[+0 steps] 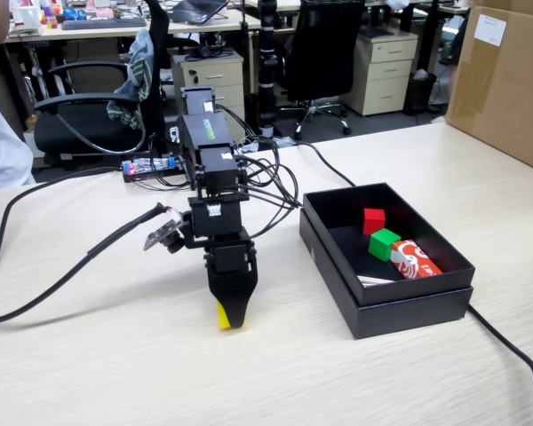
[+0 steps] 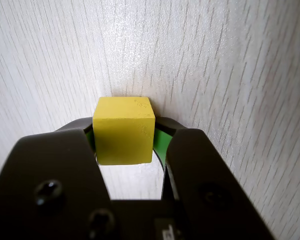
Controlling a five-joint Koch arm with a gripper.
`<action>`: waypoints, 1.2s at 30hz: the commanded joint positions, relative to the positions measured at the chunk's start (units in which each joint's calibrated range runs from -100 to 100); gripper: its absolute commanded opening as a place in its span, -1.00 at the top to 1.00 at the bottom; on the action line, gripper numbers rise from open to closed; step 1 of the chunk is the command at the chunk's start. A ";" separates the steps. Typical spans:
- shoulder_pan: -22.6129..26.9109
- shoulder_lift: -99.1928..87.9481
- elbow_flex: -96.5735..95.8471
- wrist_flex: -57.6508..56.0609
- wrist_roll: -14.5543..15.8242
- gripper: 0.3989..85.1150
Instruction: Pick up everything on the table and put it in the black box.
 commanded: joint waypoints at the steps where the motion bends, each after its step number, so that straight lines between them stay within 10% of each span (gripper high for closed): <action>1: 0.00 -1.43 2.84 -1.45 -0.10 0.99; 13: 2.64 -41.02 -11.21 -8.79 1.42 0.99; 22: 13.97 -64.88 -14.93 -9.92 2.39 0.99; 36: 19.83 -24.84 -5.96 -9.14 4.44 0.99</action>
